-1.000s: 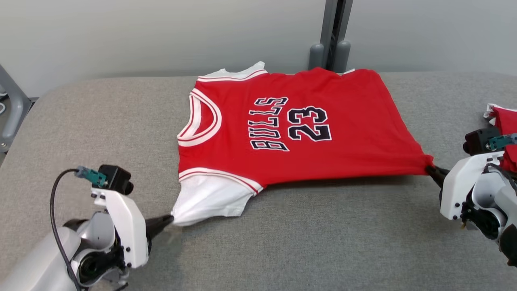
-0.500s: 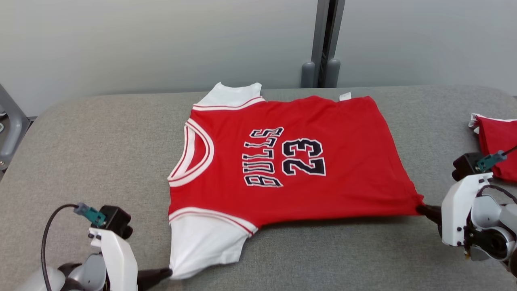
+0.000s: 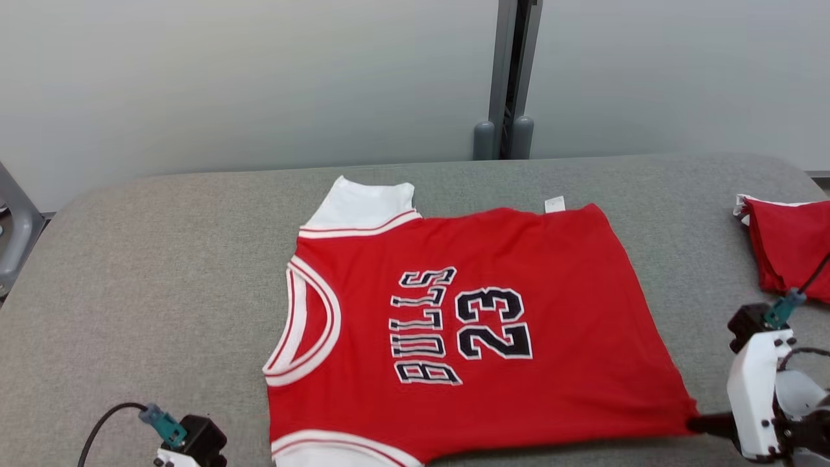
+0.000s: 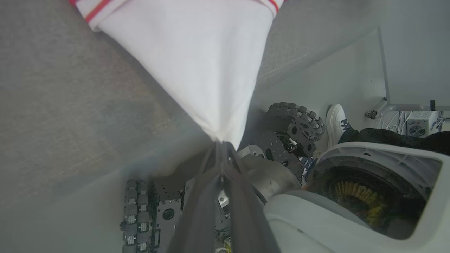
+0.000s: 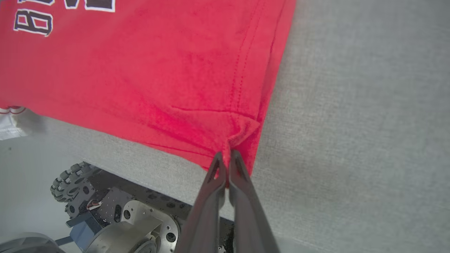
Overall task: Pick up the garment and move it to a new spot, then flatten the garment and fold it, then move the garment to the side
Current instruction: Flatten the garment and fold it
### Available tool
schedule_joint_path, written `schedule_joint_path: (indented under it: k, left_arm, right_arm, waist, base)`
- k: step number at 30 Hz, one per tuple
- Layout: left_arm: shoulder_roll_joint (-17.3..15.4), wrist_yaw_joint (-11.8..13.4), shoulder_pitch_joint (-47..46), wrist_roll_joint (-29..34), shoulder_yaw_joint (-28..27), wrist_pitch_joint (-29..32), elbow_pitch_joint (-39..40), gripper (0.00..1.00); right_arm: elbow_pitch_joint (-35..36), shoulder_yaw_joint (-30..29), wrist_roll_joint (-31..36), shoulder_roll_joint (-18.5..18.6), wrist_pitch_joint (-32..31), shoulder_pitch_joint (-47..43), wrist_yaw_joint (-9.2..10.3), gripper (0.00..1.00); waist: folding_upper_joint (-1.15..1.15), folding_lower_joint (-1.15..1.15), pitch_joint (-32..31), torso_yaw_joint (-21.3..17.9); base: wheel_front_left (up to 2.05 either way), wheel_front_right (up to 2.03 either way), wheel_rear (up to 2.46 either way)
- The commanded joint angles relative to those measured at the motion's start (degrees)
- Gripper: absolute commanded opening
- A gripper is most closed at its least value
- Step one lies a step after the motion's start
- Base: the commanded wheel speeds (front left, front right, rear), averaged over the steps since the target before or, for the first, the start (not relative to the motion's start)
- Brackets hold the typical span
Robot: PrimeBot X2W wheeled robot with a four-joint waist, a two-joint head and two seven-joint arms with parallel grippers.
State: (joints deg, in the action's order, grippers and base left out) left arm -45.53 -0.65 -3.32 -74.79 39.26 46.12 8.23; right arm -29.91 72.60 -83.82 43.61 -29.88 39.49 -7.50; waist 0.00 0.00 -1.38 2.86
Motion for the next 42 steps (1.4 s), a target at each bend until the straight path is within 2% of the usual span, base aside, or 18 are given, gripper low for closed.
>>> schedule_joint_path:
  k: [1,5,9,24,32,42]
  left_arm:
    - [-0.83,0.31,1.0,-0.43,-0.07,0.23,1.0,0.0]
    - [-2.03,0.88,3.06,-1.12,0.05,0.4,3.76,0.0]
    - [-2.01,1.53,3.21,-1.45,-0.56,-0.27,4.81,0.0]
    - [0.38,2.18,-4.5,-4.67,-7.0,-2.45,3.91,0.0]
    - [3.71,2.57,-8.74,-8.14,-11.09,-4.66,1.58,0.0]
    - [8.51,2.13,-12.62,-8.37,-13.36,-9.08,-3.66,0.0]
  right_arm:
    - [0.85,0.11,-0.59,1.18,-1.5,-1.39,0.03,0.0]
    - [3.97,0.23,-1.64,3.4,-4.61,-3.04,0.03,0.0]
    - [5.67,-0.3,-1.7,4.59,-4.71,-3.16,0.03,0.0]
    - [5.24,-4.96,-0.61,2.16,-0.42,1.39,0.03,0.0]
    - [3.22,-7.23,-0.21,-0.25,3.01,3.34,0.03,0.0]
    - [0.24,-8.6,1.27,-3.02,8.44,4.36,0.03,0.0]
  waist:
    - [0.0,0.0,-0.14,-0.06]
    - [0.0,0.0,-0.19,-0.21]
    - [0.0,0.0,0.19,-0.33]
    - [0.0,0.0,4.26,-0.39]
    - [0.0,0.0,6.59,-0.55]
    - [0.0,0.0,8.39,-0.52]
  base:
    - [0.0,0.0,0.0]
    - [0.0,0.0,0.0]
    - [0.0,0.0,0.0]
    - [0.0,0.0,0.0]
    - [0.0,0.0,0.0]
    - [0.0,0.0,0.0]
